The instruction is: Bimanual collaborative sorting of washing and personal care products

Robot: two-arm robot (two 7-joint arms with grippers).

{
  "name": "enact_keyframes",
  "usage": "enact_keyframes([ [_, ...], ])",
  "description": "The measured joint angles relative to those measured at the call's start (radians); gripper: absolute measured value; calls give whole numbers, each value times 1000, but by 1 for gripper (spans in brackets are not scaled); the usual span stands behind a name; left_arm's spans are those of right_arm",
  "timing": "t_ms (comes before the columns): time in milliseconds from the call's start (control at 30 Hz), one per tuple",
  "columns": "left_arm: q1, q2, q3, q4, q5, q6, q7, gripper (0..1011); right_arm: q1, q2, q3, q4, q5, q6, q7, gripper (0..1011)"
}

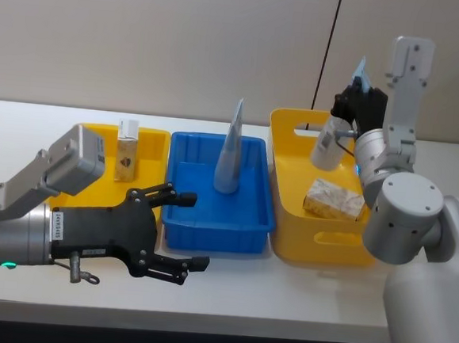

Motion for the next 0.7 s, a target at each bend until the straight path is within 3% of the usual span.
enact_keyframes([
  [700,0,0,0,0,0,0,0,1001,-3,-5,0,101,-36,6,5,4],
])
